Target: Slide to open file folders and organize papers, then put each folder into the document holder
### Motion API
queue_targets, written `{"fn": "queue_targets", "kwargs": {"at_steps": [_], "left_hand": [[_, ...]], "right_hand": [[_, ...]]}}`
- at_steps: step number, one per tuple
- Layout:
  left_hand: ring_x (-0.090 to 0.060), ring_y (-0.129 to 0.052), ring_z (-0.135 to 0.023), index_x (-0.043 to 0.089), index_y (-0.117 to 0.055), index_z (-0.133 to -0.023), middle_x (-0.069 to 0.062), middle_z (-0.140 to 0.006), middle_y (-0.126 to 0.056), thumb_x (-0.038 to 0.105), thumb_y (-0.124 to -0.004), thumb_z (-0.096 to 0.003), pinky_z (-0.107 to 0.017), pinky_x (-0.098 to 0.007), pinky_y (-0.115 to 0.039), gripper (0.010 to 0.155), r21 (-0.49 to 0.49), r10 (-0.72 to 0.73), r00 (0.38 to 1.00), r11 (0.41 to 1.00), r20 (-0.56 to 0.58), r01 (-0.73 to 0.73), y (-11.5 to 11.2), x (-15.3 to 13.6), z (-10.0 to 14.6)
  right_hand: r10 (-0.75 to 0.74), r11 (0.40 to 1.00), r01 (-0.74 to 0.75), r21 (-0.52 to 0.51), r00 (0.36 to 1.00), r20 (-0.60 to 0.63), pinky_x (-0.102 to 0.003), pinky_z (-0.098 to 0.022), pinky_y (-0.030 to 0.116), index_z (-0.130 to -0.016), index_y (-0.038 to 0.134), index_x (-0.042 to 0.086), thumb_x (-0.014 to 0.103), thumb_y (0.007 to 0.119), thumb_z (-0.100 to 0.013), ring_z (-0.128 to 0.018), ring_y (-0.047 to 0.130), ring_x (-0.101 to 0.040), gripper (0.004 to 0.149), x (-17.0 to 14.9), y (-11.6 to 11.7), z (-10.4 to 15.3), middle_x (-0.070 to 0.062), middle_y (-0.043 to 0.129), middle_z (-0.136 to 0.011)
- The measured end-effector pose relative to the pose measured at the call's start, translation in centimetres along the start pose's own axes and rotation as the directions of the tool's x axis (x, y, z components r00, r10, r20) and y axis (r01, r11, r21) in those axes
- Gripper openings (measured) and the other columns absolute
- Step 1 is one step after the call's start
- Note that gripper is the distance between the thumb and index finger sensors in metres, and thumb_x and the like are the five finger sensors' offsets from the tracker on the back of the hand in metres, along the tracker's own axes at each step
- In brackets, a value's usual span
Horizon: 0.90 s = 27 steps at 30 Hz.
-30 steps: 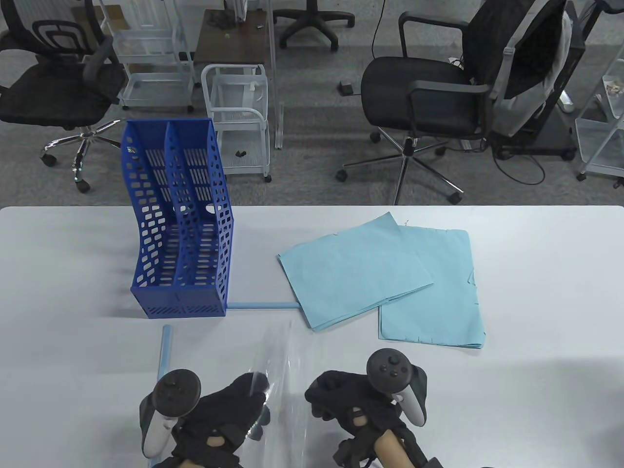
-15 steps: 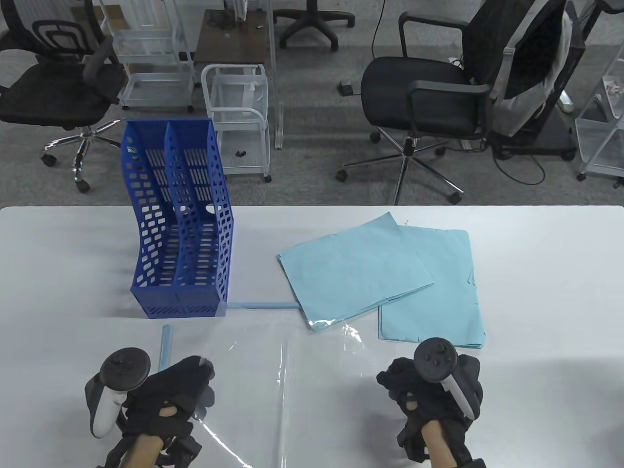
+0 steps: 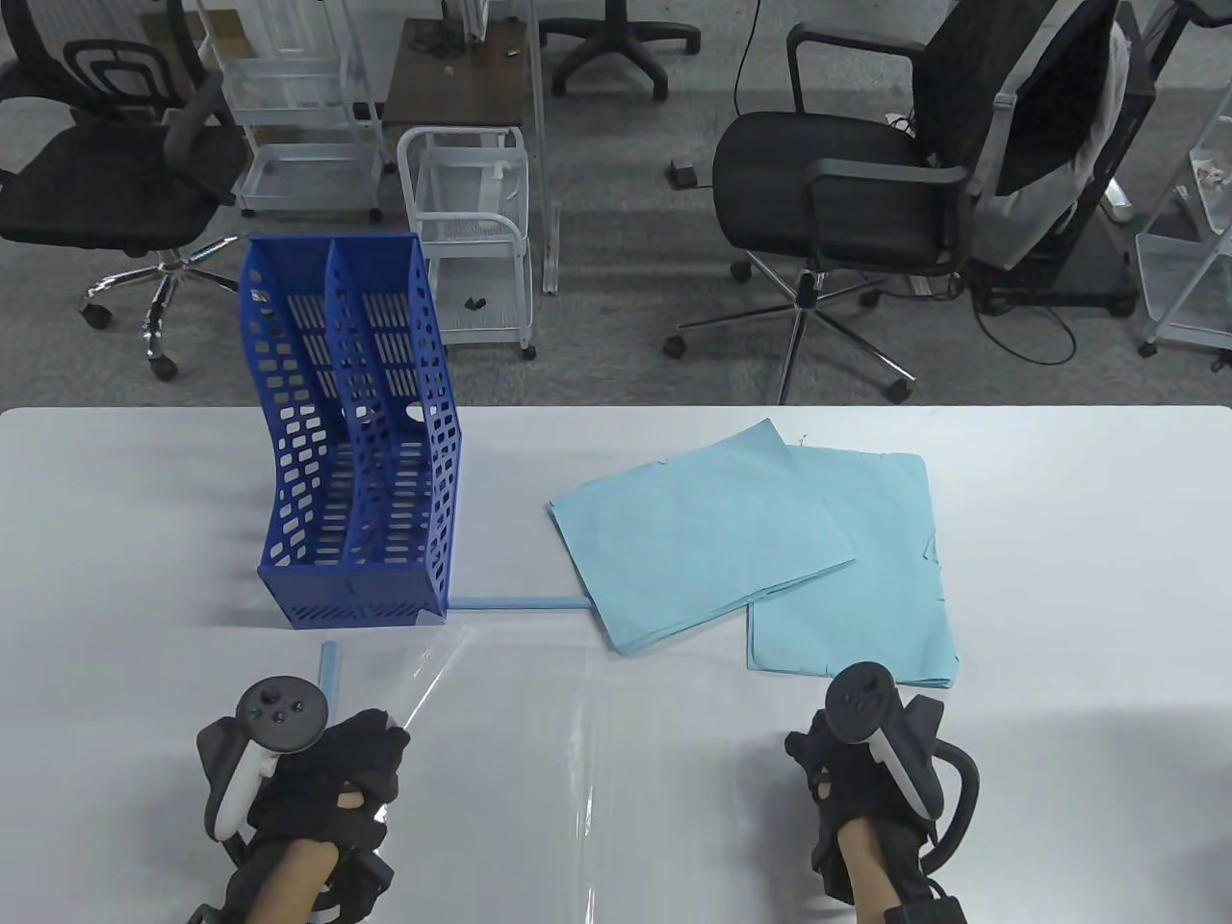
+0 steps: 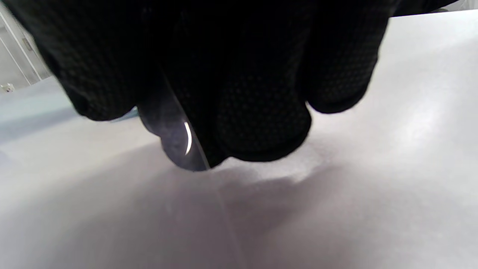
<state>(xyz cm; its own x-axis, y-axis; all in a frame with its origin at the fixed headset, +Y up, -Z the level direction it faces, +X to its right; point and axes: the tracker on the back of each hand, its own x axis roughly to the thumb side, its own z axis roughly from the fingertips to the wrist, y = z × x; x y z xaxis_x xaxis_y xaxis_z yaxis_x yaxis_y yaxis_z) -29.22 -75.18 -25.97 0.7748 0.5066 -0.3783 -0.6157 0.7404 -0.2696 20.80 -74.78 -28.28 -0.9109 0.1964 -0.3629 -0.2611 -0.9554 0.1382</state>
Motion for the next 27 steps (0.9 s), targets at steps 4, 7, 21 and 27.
{"fn": "queue_targets", "kwargs": {"at_steps": [4, 7, 21, 27], "left_hand": [[-0.023, -0.112, -0.035, 0.019, -0.091, -0.087, -0.001, -0.057, -0.109, 0.046, -0.084, -0.0479, -0.033, -0.042, -0.092, 0.048, -0.029, -0.059, 0.998, 0.998, -0.026, 0.058, -0.4, 0.3, 0.0], [-0.023, -0.113, -0.035, 0.019, -0.09, -0.088, -0.001, -0.058, -0.109, 0.046, -0.084, -0.0481, -0.034, -0.043, -0.092, 0.048, -0.061, -0.082, 0.996, 0.995, -0.044, 0.079, -0.4, 0.4, 0.0], [-0.023, -0.112, -0.039, 0.02, -0.086, -0.092, -0.001, -0.062, -0.107, 0.049, -0.085, -0.0474, -0.036, -0.043, -0.091, 0.054, -0.062, -0.148, 0.986, 0.988, -0.076, 0.143, -0.8, 0.7, 0.1], [-0.024, -0.111, -0.042, 0.022, -0.084, -0.095, -0.001, -0.066, -0.106, 0.052, -0.085, -0.047, -0.038, -0.043, -0.091, 0.057, -0.039, -0.186, 0.978, 0.982, -0.092, 0.183, -0.6, 0.7, 0.2]], "right_hand": [[0.043, 0.999, -0.043, 0.014, 0.999, -0.007, -0.044, -0.045, 0.087, -0.064, 0.096, 0.02, 0.05, 0.091, -0.033, -0.037, 0.105, -0.02, 0.044, 0.3, 0.2, 0.0, 0.003, 0.108, -0.047], [0.078, 0.997, -0.078, 0.027, 0.997, -0.01, -0.044, -0.045, 0.087, -0.064, 0.096, 0.02, 0.05, 0.091, -0.033, -0.037, 0.105, -0.02, 0.044, 0.5, 0.4, 0.1, 0.002, 0.108, -0.047], [0.186, 0.983, -0.186, 0.006, 0.982, -0.027, -0.045, -0.046, 0.086, -0.067, 0.095, 0.02, 0.053, 0.09, -0.033, -0.039, 0.105, -0.021, 0.048, 1.5, 0.7, 0.5, 0.002, 0.107, -0.05], [0.199, 0.98, -0.2, -0.005, 0.979, -0.035, -0.046, -0.049, 0.085, -0.072, 0.093, 0.02, 0.057, 0.089, -0.032, -0.044, 0.104, -0.022, 0.054, 1.6, 0.6, 0.6, 0.001, 0.106, -0.056]]}}
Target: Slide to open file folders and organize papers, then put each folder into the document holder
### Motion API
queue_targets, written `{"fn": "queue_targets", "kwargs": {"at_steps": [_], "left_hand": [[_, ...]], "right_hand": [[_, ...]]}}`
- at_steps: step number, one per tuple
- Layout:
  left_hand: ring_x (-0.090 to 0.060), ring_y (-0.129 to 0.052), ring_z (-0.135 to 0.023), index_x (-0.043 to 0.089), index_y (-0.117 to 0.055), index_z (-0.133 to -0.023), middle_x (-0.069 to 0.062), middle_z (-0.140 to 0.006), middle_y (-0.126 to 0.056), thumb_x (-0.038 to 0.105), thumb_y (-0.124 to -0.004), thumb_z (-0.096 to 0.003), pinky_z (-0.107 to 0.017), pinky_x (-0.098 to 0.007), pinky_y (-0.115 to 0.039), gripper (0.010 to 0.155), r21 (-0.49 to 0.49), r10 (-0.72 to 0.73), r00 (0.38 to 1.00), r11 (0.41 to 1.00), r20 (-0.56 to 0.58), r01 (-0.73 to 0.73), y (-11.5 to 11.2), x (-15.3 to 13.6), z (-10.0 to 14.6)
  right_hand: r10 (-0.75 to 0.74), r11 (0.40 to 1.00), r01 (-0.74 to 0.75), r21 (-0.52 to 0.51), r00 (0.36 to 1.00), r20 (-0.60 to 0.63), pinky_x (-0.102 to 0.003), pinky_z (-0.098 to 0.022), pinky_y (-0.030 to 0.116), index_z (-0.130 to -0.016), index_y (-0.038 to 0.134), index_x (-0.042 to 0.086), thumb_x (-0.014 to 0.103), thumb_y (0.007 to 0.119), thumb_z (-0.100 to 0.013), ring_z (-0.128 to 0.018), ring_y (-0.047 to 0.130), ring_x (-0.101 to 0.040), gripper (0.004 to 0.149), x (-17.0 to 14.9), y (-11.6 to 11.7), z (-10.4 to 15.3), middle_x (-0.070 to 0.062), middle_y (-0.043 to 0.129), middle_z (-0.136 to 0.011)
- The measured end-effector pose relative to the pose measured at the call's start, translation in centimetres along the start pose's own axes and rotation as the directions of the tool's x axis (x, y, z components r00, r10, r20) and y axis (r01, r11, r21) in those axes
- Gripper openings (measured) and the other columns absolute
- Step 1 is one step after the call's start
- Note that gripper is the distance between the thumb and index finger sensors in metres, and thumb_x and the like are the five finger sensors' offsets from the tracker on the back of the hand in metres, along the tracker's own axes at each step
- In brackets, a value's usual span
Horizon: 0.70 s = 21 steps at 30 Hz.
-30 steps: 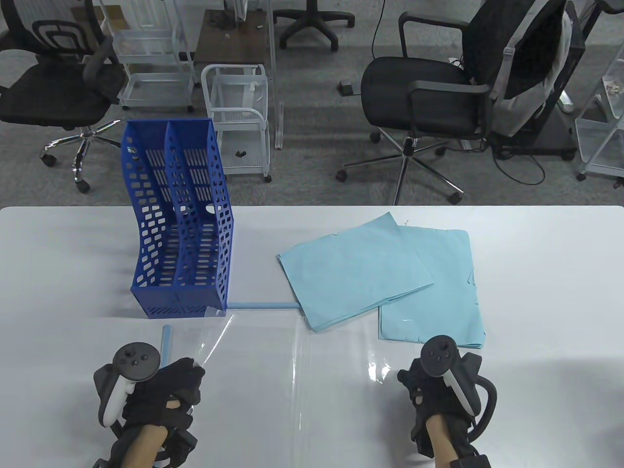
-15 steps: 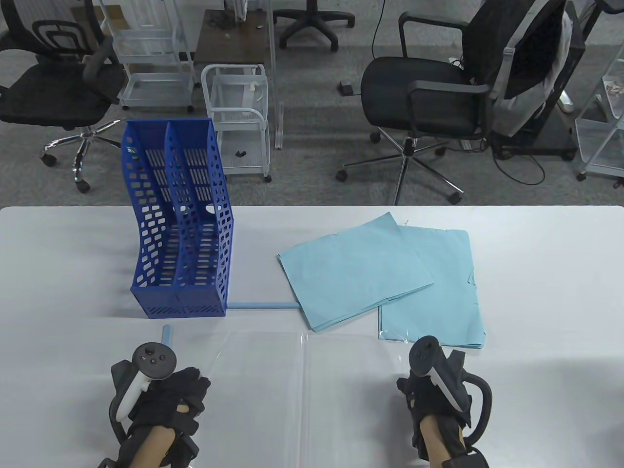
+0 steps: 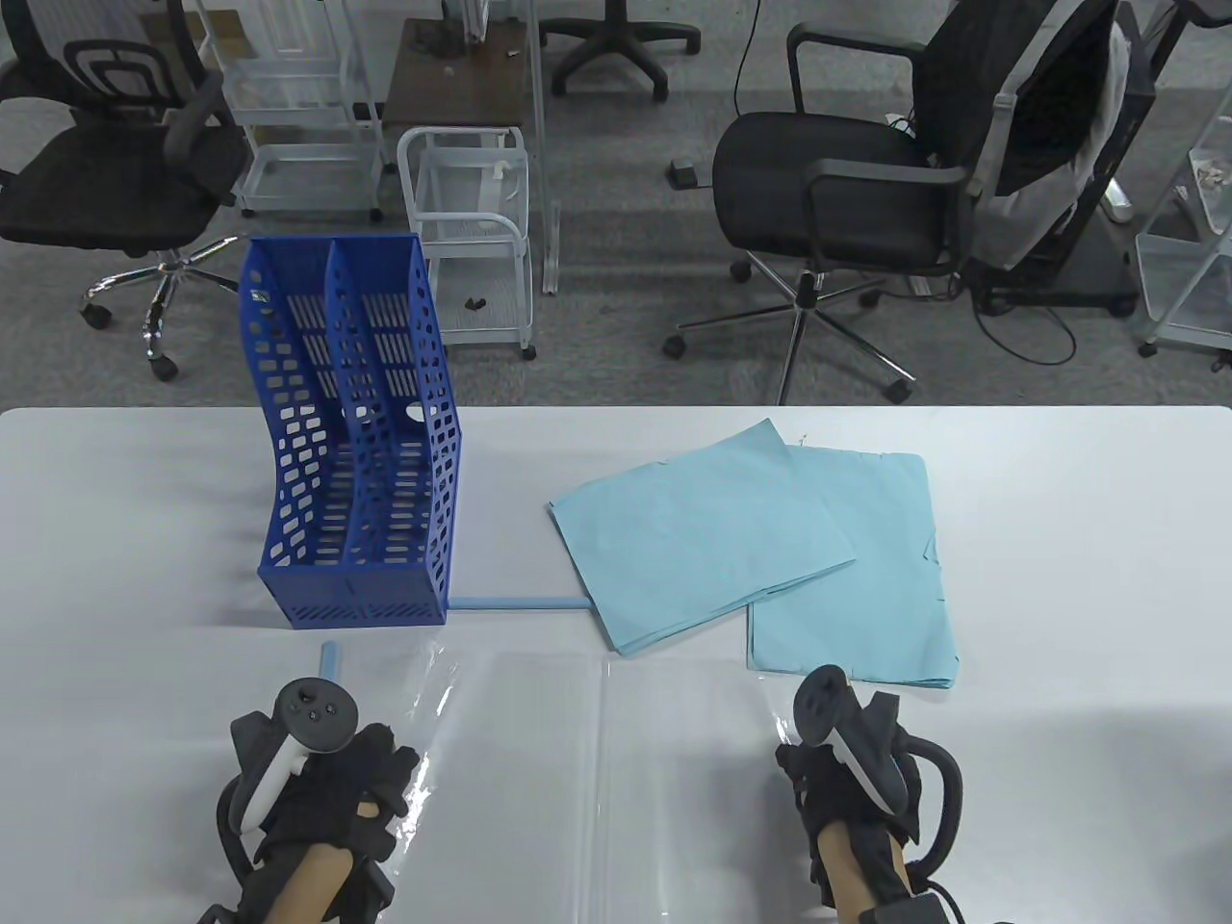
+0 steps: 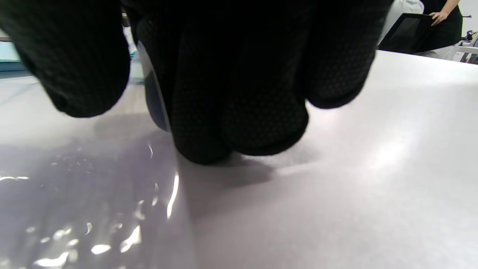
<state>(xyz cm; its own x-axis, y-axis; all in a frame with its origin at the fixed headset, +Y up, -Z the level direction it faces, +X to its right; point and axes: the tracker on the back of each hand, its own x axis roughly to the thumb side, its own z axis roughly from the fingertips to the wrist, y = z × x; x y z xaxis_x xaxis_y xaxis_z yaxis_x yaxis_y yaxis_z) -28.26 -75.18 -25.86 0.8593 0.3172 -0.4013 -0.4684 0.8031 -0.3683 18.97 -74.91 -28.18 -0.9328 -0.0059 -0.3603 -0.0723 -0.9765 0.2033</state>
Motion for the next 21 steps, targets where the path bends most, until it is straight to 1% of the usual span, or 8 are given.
{"fn": "queue_targets", "kwargs": {"at_steps": [4, 7, 11, 13, 14, 16, 19, 21], "left_hand": [[-0.025, -0.11, -0.048, 0.024, -0.079, -0.099, -0.001, -0.072, -0.103, 0.054, -0.085, -0.0469, -0.042, -0.043, -0.089, 0.061, 0.032, -0.026, 1.0, 0.999, -0.013, 0.026, 0.1, 0.0, 0.1], [-0.026, -0.109, -0.053, 0.025, -0.077, -0.102, -0.002, -0.076, -0.102, 0.054, -0.085, -0.0471, -0.045, -0.044, -0.089, 0.063, 0.064, -0.036, 0.999, 0.997, -0.024, 0.037, 0.4, 0.0, 0.5], [-0.028, -0.107, -0.059, 0.026, -0.074, -0.104, -0.003, -0.083, -0.098, 0.054, -0.085, -0.0468, -0.049, -0.045, -0.087, 0.064, 0.175, -0.057, 0.998, 0.983, -0.025, 0.061, 1.1, 0.3, 1.5], [-0.029, -0.105, -0.065, 0.027, -0.073, -0.104, -0.004, -0.087, -0.096, 0.054, -0.084, -0.0468, -0.052, -0.046, -0.086, 0.064, 0.228, -0.057, 0.998, 0.972, 0.006, 0.054, 1.2, 0.6, 2.2], [-0.03, -0.103, -0.07, 0.027, -0.073, -0.105, -0.005, -0.091, -0.093, 0.053, -0.084, -0.0471, -0.056, -0.048, -0.084, 0.065, 0.24, -0.065, 0.996, 0.97, 0.054, 0.05, 1.1, 1.1, 2.5], [-0.032, -0.097, -0.083, 0.029, -0.07, -0.107, -0.004, -0.101, -0.087, 0.053, -0.083, -0.0477, -0.063, -0.051, -0.079, 0.065, 0.222, -0.087, 0.987, 0.973, 0.135, 0.056, 0.4, 1.9, 2.7], [-0.032, -0.082, -0.101, 0.033, -0.064, -0.11, -0.001, -0.112, -0.075, 0.054, -0.082, -0.0481, -0.072, -0.054, -0.071, 0.068, 0.183, -0.174, 0.966, 0.973, 0.191, 0.139, -0.9, 3.3, 2.9], [-0.03, -0.075, -0.108, 0.035, -0.061, -0.111, 0.002, -0.116, -0.071, 0.054, -0.082, -0.0477, -0.076, -0.054, -0.066, 0.07, 0.182, -0.225, 0.949, 0.965, 0.22, 0.187, -1.7, 4.0, 2.7]], "right_hand": [[0.007, 1.0, -0.008, -0.028, 1.0, -0.028, -0.047, -0.052, 0.082, -0.077, 0.09, 0.02, 0.06, 0.087, -0.033, -0.05, 0.102, -0.024, 0.061, 0.0, 0.0, 0.1, -0.001, 0.104, -0.063], [-0.015, 0.997, 0.008, -0.079, 0.996, -0.089, -0.05, -0.056, 0.079, -0.085, 0.085, 0.019, 0.062, 0.085, -0.034, -0.058, 0.101, -0.028, 0.067, -0.2, -0.1, 0.4, -0.004, 0.101, -0.073], [-0.017, 0.988, -0.002, -0.155, 0.992, -0.124, -0.053, -0.061, 0.075, -0.094, 0.076, 0.021, 0.062, 0.083, -0.035, -0.071, 0.096, -0.032, 0.072, -0.3, -0.4, 0.7, -0.007, 0.092, -0.089], [-0.046, 0.975, 0.03, -0.219, 0.997, -0.069, -0.055, -0.064, 0.072, -0.098, 0.069, 0.023, 0.061, 0.083, -0.035, -0.079, 0.091, -0.035, 0.075, 0.0, -0.7, 0.8, -0.008, 0.084, -0.097], [-0.067, 0.963, 0.065, -0.261, 0.998, 0.003, -0.056, -0.067, 0.069, -0.099, 0.066, 0.025, 0.061, 0.083, -0.035, -0.085, 0.086, -0.036, 0.076, 0.5, -0.9, 0.9, -0.007, 0.078, -0.101], [-0.085, 0.937, 0.122, -0.326, 0.989, 0.125, -0.057, -0.07, 0.065, -0.101, 0.06, 0.028, 0.06, 0.083, -0.035, -0.093, 0.078, -0.036, 0.077, 1.6, -1.1, 0.9, -0.005, 0.07, -0.107], [-0.072, 0.931, 0.156, -0.329, 0.965, 0.254, -0.056, -0.075, 0.058, -0.103, 0.052, 0.034, 0.059, 0.083, -0.034, -0.102, 0.066, -0.034, 0.079, 4.1, -1.3, 0.5, 0.0, 0.059, -0.113], [0.015, 0.927, 0.097, -0.361, 0.956, 0.294, -0.055, -0.078, 0.055, -0.103, 0.048, 0.038, 0.059, 0.084, -0.034, -0.106, 0.061, -0.031, 0.081, 6.1, -1.5, 0.0, 0.005, 0.054, -0.115]]}}
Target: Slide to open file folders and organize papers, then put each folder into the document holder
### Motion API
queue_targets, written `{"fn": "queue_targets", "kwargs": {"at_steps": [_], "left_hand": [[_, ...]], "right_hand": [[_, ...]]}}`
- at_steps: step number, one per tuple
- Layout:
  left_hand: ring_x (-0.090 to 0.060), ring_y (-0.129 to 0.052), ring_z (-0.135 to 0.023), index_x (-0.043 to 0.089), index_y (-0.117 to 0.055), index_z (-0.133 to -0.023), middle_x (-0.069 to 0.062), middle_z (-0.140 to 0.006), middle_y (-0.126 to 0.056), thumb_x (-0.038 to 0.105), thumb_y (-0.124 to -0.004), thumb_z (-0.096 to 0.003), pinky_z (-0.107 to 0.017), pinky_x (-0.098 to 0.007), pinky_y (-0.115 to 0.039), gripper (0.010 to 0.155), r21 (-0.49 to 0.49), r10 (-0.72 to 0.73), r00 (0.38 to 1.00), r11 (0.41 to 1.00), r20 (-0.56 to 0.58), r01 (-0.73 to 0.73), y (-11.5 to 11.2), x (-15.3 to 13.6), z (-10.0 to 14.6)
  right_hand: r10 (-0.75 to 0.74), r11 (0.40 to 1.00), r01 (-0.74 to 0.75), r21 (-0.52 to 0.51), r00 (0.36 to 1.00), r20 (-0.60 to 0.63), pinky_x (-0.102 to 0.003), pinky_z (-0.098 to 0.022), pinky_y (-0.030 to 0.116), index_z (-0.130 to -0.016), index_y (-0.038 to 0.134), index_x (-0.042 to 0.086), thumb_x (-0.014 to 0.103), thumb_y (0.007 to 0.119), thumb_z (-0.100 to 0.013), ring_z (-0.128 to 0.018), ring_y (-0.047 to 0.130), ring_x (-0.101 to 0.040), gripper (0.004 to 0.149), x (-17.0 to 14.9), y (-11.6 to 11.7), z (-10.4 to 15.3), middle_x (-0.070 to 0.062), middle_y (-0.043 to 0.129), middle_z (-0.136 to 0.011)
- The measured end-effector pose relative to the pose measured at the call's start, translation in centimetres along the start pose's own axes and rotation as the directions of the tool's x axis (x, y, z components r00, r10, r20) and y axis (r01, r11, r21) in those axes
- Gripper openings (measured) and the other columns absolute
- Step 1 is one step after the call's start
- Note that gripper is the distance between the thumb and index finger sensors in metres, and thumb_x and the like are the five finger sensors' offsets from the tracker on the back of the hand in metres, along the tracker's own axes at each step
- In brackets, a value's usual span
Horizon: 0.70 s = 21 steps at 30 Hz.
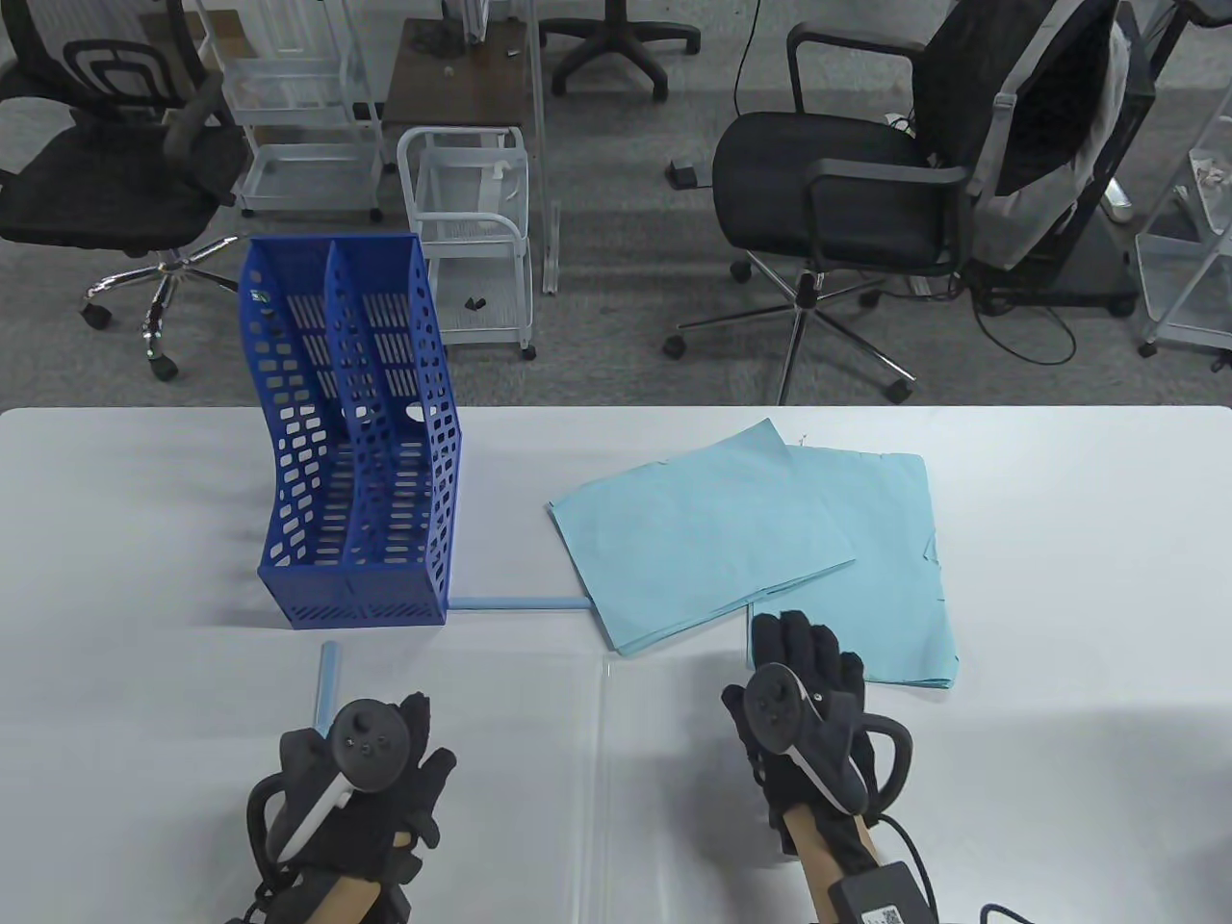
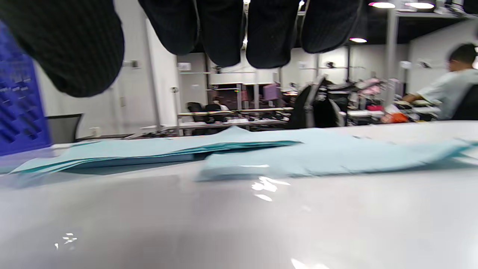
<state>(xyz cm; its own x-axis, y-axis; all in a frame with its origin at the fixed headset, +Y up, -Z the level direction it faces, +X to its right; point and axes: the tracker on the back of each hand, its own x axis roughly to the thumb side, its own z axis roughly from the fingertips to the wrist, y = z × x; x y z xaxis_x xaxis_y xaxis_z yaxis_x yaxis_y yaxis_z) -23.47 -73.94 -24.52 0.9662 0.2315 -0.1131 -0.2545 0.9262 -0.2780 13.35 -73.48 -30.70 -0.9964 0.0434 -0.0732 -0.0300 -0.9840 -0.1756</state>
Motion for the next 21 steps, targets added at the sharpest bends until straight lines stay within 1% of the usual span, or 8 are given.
{"fn": "queue_targets", "kwargs": {"at_steps": [2, 3, 4, 7, 10, 14, 18, 21], "left_hand": [[-0.028, -0.068, -0.112, 0.036, -0.058, -0.112, 0.004, -0.119, -0.065, 0.055, -0.081, -0.0478, -0.078, -0.054, -0.062, 0.071, -0.029, -0.02, 1.0, 0.999, 0.021, 0.021, -0.6, 0.4, -0.2], [-0.028, -0.065, -0.114, 0.037, -0.057, -0.113, 0.005, -0.12, -0.062, 0.055, -0.081, -0.048, -0.08, -0.054, -0.059, 0.071, -0.048, -0.028, 0.999, 0.998, 0.026, 0.029, -0.8, 0.5, -0.4], [-0.027, -0.062, -0.115, 0.038, -0.055, -0.113, 0.006, -0.122, -0.06, 0.056, -0.08, -0.0484, -0.081, -0.054, -0.056, 0.072, -0.074, -0.035, 0.999, 0.997, 0.028, 0.037, -1.1, 0.5, -0.5], [-0.025, -0.058, -0.117, 0.039, -0.053, -0.114, 0.007, -0.123, -0.056, 0.056, -0.08, -0.0486, -0.082, -0.054, -0.053, 0.072, -0.093, -0.05, 0.998, 0.994, 0.028, 0.053, -1.6, 0.6, -0.8], [-0.024, -0.057, -0.117, 0.039, -0.052, -0.114, 0.008, -0.123, -0.056, 0.056, -0.079, -0.0487, -0.083, -0.053, -0.051, 0.073, -0.105, -0.069, 0.997, 0.992, 0.035, 0.072, -2.0, 0.7, -1.1], [-0.025, -0.06, -0.116, 0.039, -0.051, -0.114, 0.007, -0.122, -0.06, 0.056, -0.078, -0.049, -0.083, -0.053, -0.052, 0.072, -0.119, -0.076, 0.996, 0.99, 0.035, 0.08, -2.0, 0.7, -1.2], [-0.025, -0.064, -0.115, 0.038, -0.055, -0.113, 0.007, -0.12, -0.063, 0.056, -0.078, -0.0492, -0.082, -0.053, -0.055, 0.071, -0.142, -0.078, 0.996, 0.987, 0.033, 0.081, -2.1, 0.7, -1.2], [-0.026, -0.066, -0.113, 0.038, -0.055, -0.113, 0.006, -0.12, -0.064, 0.056, -0.078, -0.0489, -0.081, -0.052, -0.057, 0.07, -0.13, -0.087, 0.996, 0.987, 0.031, 0.09, -2.0, 0.8, -1.2]], "right_hand": [[0.085, 0.995, -0.088, 0.047, 0.994, 0.064, -0.054, -0.08, 0.051, -0.102, 0.045, 0.041, 0.059, 0.084, -0.033, -0.109, 0.056, -0.028, 0.082, 1.7, 0.4, -1.6, 0.009, 0.05, -0.116], [0.104, 0.991, -0.109, 0.074, 0.992, 0.069, -0.053, -0.08, 0.05, -0.102, 0.043, 0.042, 0.058, 0.085, -0.033, -0.109, 0.054, -0.027, 0.083, 2.3, 0.6, -2.2, 0.01, 0.047, -0.117], [0.111, 0.986, -0.12, 0.117, 0.991, 0.078, -0.053, -0.081, 0.048, -0.102, 0.042, 0.043, 0.058, 0.085, -0.033, -0.111, 0.051, -0.027, 0.083, 3.0, 1.0, -3.1, 0.011, 0.046, -0.117], [0.1, 0.973, -0.118, 0.198, 0.99, 0.096, -0.052, -0.082, 0.045, -0.102, 0.042, 0.044, 0.054, 0.086, -0.034, -0.112, 0.048, -0.026, 0.082, 4.3, 1.6, -5.1, 0.013, 0.045, -0.117], [0.132, 0.95, -0.156, 0.272, 0.986, 0.103, -0.052, -0.083, 0.044, -0.101, 0.043, 0.045, 0.052, 0.087, -0.034, -0.112, 0.048, -0.024, 0.08, 5.4, 2.5, -7.3, 0.016, 0.046, -0.117], [0.117, 0.926, -0.156, 0.343, 0.985, 0.13, -0.052, -0.084, 0.043, -0.1, 0.047, 0.048, 0.05, 0.088, -0.035, -0.113, 0.048, -0.022, 0.076, 5.8, 3.3, -8.6, 0.02, 0.047, -0.116], [0.093, 0.912, -0.146, 0.383, 0.984, 0.154, -0.053, -0.085, 0.042, -0.099, 0.051, 0.049, 0.049, 0.088, -0.036, -0.114, 0.049, -0.021, 0.073, 6.0, 4.0, -9.5, 0.022, 0.049, -0.116], [0.058, 0.892, -0.119, 0.436, 0.987, 0.152, -0.053, -0.086, 0.041, -0.098, 0.053, 0.05, 0.047, 0.088, -0.038, -0.114, 0.048, -0.02, 0.069, 5.9, 4.6, -9.9, 0.023, 0.051, -0.115]]}}
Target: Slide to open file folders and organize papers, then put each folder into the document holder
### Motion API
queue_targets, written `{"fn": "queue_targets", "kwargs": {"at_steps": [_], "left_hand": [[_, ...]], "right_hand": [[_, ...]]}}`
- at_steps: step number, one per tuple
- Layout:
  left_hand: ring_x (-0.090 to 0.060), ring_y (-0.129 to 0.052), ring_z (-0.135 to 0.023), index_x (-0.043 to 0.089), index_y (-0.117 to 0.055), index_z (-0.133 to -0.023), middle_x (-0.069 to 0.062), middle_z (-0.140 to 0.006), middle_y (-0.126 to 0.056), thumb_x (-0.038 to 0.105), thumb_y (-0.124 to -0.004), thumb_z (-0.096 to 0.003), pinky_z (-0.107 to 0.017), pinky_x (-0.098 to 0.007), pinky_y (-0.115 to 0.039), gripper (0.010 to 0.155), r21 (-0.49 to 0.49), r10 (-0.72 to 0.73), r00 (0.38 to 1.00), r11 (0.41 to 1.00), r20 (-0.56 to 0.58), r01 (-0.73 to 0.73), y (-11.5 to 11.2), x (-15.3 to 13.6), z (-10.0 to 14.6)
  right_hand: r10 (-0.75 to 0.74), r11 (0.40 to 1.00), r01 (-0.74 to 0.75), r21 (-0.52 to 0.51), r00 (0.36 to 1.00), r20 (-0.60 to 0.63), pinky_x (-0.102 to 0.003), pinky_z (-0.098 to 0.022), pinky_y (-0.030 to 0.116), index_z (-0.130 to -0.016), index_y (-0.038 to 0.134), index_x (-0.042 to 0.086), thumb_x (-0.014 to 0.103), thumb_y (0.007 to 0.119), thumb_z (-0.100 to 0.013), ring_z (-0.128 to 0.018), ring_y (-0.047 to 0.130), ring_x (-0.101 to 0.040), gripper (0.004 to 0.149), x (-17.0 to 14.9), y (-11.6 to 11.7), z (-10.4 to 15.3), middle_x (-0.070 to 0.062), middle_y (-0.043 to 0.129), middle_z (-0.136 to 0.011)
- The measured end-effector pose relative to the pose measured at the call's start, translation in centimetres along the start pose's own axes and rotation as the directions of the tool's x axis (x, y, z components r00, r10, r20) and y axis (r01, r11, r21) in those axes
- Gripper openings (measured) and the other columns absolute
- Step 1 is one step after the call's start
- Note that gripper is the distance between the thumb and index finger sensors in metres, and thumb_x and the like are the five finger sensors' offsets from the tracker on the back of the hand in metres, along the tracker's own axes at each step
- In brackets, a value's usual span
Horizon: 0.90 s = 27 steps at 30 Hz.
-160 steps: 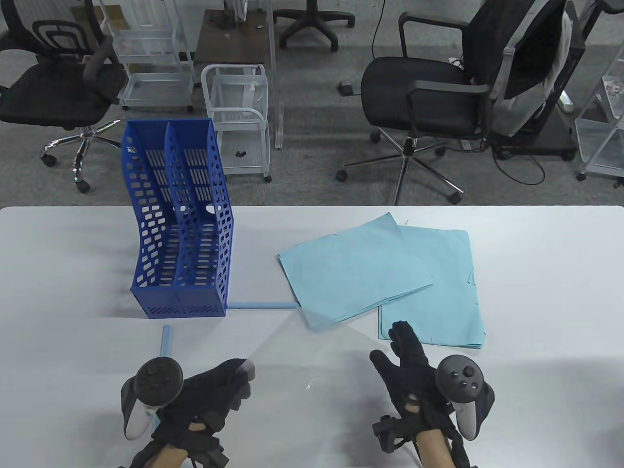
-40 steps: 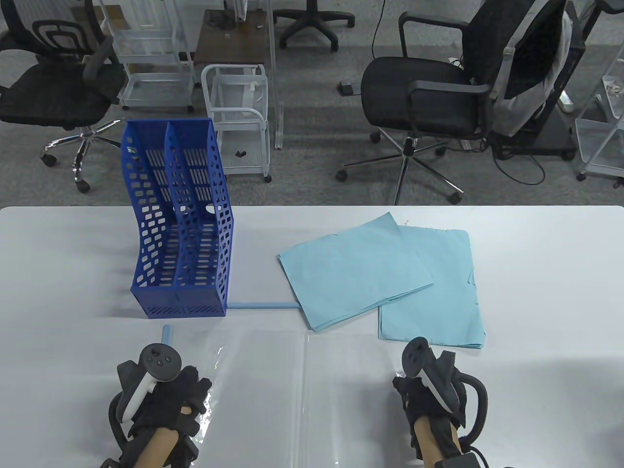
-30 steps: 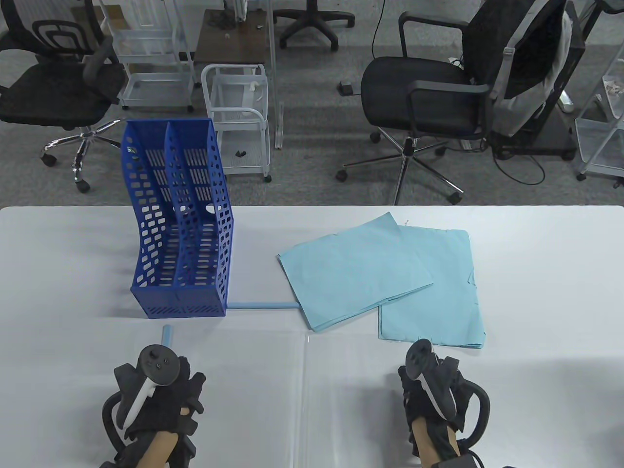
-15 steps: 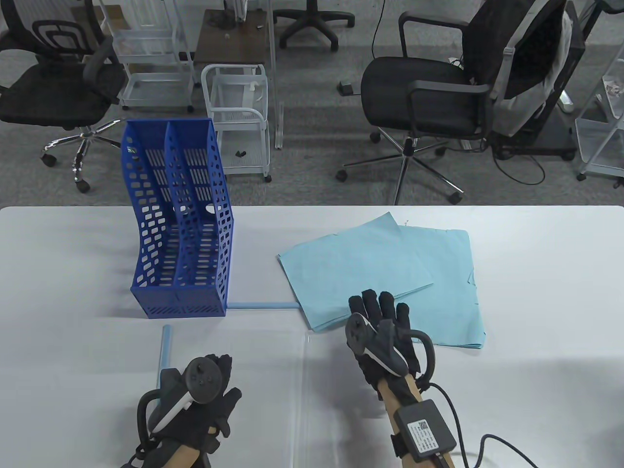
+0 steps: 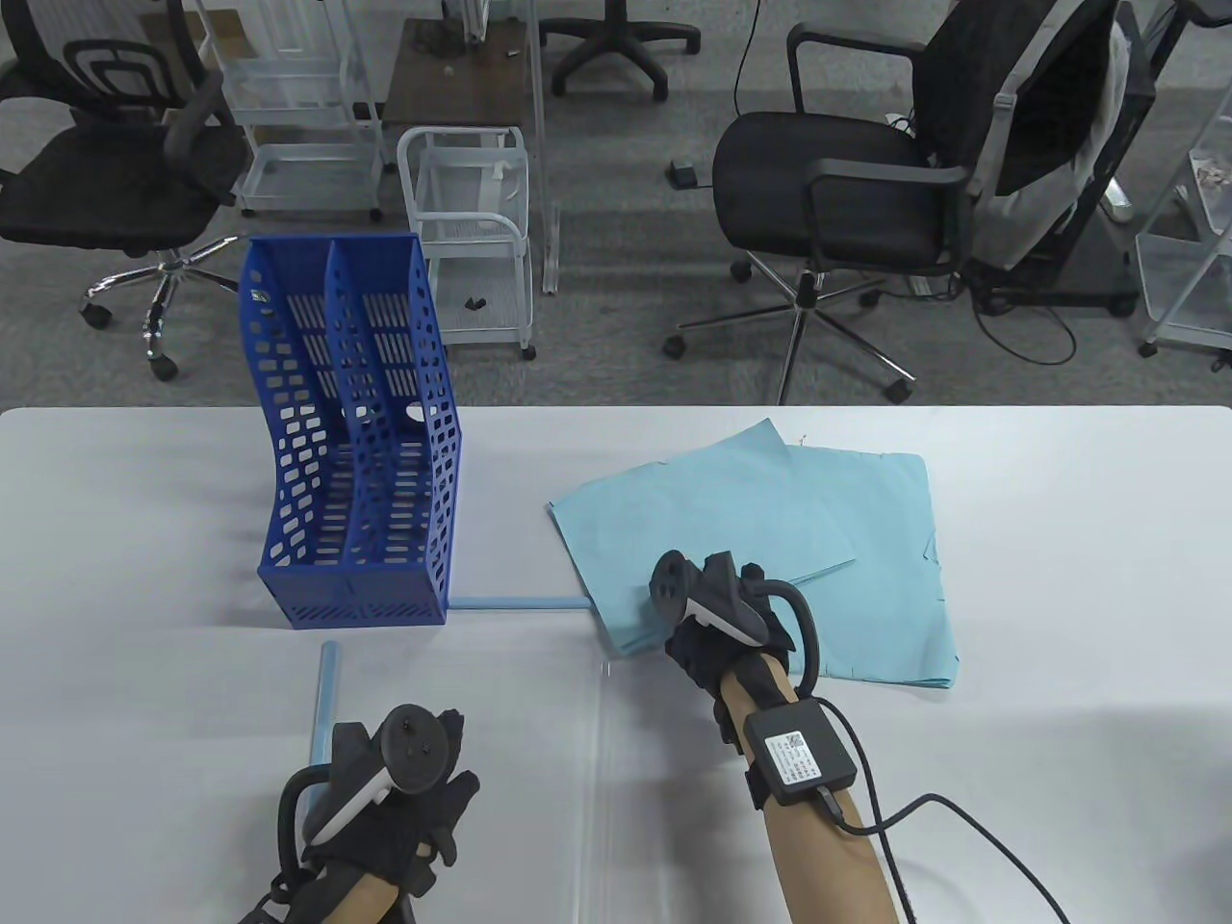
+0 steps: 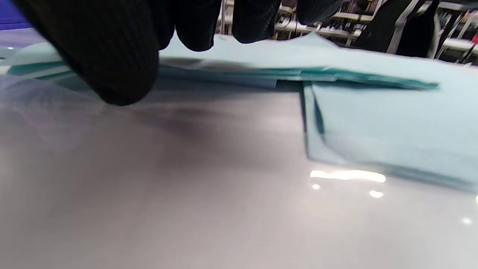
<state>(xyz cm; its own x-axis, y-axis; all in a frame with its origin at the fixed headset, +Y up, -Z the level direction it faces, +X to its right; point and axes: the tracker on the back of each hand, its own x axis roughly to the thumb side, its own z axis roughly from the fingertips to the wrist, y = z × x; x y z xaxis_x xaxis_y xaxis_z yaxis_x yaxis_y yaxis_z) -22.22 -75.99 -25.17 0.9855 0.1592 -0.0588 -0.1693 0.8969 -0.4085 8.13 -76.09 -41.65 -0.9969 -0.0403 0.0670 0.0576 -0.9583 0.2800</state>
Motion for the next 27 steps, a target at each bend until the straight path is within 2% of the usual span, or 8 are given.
{"fn": "queue_targets", "kwargs": {"at_steps": [6, 13, 18, 23, 27], "left_hand": [[-0.025, -0.065, -0.113, 0.038, -0.056, -0.113, 0.006, -0.12, -0.064, 0.056, -0.078, -0.0487, -0.081, -0.052, -0.058, 0.07, 0.0, -0.003, 1.0, 1.0, -0.002, 0.003, 0.0, 0.1, 0.0], [-0.026, -0.064, -0.114, 0.038, -0.056, -0.113, 0.006, -0.12, -0.063, 0.056, -0.078, -0.0486, -0.081, -0.052, -0.058, 0.07, -0.002, -0.006, 1.0, 1.0, -0.008, 0.006, -0.1, 0.2, 0.0], [-0.026, -0.064, -0.114, 0.038, -0.057, -0.113, 0.006, -0.12, -0.063, 0.056, -0.078, -0.0486, -0.081, -0.052, -0.058, 0.07, 0.0, -0.002, 1.0, 1.0, -0.01, 0.002, -0.1, 0.2, 0.1], [-0.026, -0.064, -0.114, 0.038, -0.056, -0.113, 0.006, -0.12, -0.062, 0.057, -0.078, -0.0487, -0.081, -0.052, -0.058, 0.07, 0.001, 0.008, 1.0, 1.0, -0.01, -0.008, -0.2, 0.2, 0.0], [-0.026, -0.064, -0.114, 0.038, -0.056, -0.113, 0.006, -0.12, -0.062, 0.057, -0.078, -0.0484, -0.081, -0.052, -0.058, 0.07, 0.013, 0.034, 0.999, 0.999, -0.015, -0.034, -0.2, 0.1, 0.0]], "right_hand": [[-0.034, 0.999, 0.034, -0.008, 0.999, 0.002, -0.053, -0.085, 0.042, -0.097, 0.055, 0.049, 0.046, 0.085, -0.039, -0.113, 0.053, -0.019, 0.065, -0.5, 0.4, -0.4, 0.023, 0.055, -0.113], [-0.107, 0.984, 0.098, -0.151, 0.993, -0.049, -0.055, -0.084, 0.051, -0.09, 0.07, 0.051, 0.045, 0.078, -0.042, -0.108, 0.068, -0.016, 0.049, -0.5, 0.6, -0.4, 0.025, 0.071, -0.107], [-0.198, 0.964, 0.178, -0.197, 0.976, -0.089, -0.053, -0.083, 0.057, -0.088, 0.074, 0.052, 0.047, 0.074, -0.044, -0.106, 0.073, -0.014, 0.044, -0.9, 0.3, -0.4, 0.024, 0.075, -0.105], [-0.346, 0.899, 0.306, -0.315, 0.935, -0.079, -0.05, -0.083, 0.059, -0.09, 0.07, 0.053, 0.05, 0.071, -0.046, -0.107, 0.073, -0.012, 0.044, -2.1, -1.7, 1.1, 0.025, 0.074, -0.106], [-0.454, 0.803, 0.406, -0.435, 0.891, -0.005, -0.048, -0.084, 0.061, -0.09, 0.068, 0.054, 0.051, 0.069, -0.047, -0.105, 0.076, -0.009, 0.043, -3.3, -4.6, 3.9, 0.025, 0.075, -0.105]]}}
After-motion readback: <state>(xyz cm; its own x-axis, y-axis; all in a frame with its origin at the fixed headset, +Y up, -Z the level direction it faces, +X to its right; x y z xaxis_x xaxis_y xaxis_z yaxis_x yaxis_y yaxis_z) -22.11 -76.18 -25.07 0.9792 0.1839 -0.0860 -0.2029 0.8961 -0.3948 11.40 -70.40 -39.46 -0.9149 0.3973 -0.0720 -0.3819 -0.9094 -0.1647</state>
